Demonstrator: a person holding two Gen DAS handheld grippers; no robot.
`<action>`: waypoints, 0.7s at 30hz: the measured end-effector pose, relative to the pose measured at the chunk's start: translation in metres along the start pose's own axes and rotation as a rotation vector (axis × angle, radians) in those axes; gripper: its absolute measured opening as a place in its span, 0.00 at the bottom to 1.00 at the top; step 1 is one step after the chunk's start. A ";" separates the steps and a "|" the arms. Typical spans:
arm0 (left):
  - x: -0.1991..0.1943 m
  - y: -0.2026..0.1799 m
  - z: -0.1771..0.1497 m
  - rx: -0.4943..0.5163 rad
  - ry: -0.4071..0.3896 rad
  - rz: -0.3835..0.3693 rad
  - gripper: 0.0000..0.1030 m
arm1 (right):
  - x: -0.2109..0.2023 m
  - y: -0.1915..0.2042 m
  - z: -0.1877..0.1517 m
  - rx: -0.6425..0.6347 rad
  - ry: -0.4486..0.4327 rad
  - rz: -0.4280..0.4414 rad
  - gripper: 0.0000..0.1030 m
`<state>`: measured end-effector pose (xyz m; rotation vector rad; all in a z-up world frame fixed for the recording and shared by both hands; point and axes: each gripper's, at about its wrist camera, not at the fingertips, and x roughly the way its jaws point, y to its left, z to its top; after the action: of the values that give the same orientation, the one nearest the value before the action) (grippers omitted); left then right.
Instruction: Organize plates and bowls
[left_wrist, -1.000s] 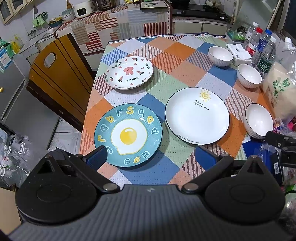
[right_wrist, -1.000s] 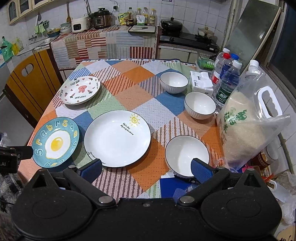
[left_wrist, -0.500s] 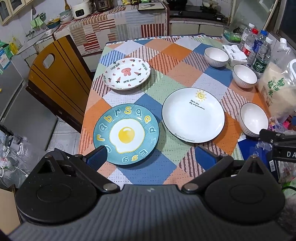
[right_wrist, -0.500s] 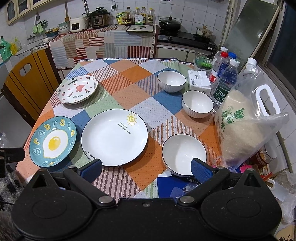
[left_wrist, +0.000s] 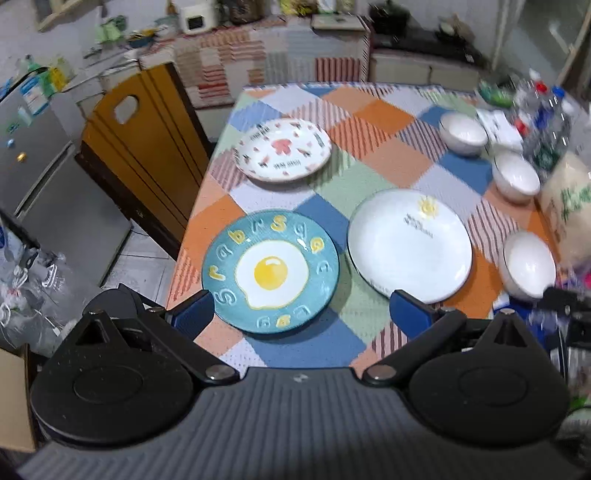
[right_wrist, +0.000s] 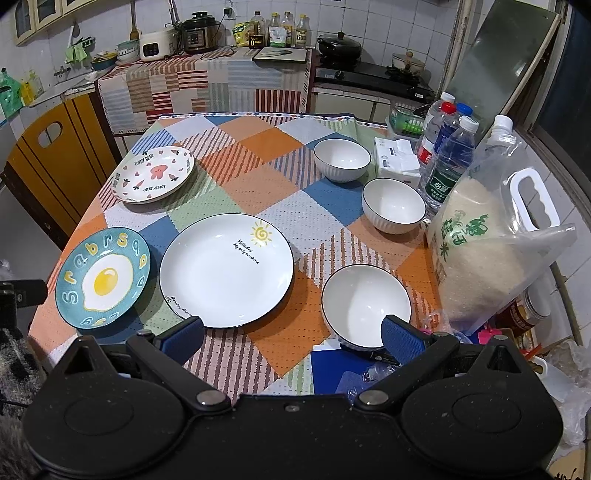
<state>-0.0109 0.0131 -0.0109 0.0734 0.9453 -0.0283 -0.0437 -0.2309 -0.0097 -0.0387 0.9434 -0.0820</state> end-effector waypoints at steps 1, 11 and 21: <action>-0.001 0.000 0.000 -0.001 -0.010 0.005 1.00 | 0.000 0.000 0.000 0.002 0.000 0.001 1.00; -0.001 0.004 -0.001 0.013 -0.026 0.006 1.00 | -0.001 -0.001 0.000 0.003 0.000 0.001 1.00; -0.002 -0.002 -0.001 0.069 -0.017 -0.029 0.99 | 0.000 -0.002 0.000 0.003 0.002 0.001 1.00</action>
<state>-0.0131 0.0114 -0.0103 0.1230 0.9281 -0.0883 -0.0441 -0.2324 -0.0098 -0.0351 0.9449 -0.0826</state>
